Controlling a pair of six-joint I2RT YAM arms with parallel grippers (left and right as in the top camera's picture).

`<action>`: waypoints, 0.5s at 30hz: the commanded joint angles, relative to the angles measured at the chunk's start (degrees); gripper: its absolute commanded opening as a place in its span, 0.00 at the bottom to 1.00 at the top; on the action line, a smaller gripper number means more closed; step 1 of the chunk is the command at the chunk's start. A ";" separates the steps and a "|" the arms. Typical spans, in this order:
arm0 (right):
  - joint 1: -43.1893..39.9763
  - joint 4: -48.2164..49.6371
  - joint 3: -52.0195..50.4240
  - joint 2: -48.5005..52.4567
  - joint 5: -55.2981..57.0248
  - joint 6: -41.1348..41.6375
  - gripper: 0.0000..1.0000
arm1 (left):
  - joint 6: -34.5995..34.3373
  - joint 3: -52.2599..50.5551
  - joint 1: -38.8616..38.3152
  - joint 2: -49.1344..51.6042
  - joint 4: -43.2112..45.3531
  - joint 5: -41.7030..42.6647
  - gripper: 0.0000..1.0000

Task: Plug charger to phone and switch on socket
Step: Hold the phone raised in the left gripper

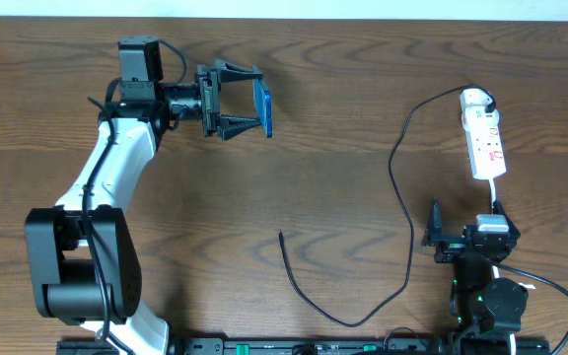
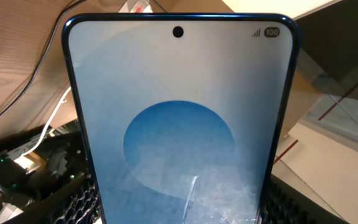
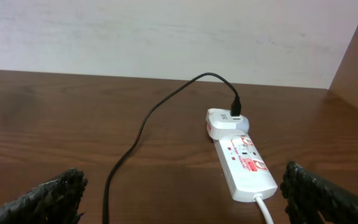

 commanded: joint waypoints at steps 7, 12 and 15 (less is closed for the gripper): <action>0.35 -0.26 -0.09 -0.20 0.22 -0.74 0.99 | 0.17 0.22 0.20 -1.44 0.44 1.18 0.07; 0.35 -0.26 -0.09 -0.20 0.22 -0.74 0.99 | 0.17 0.22 0.20 -1.44 0.44 0.92 0.07; 0.35 -0.26 -0.09 -0.20 0.22 -0.74 0.99 | 0.15 0.22 0.20 -1.44 0.44 0.92 0.07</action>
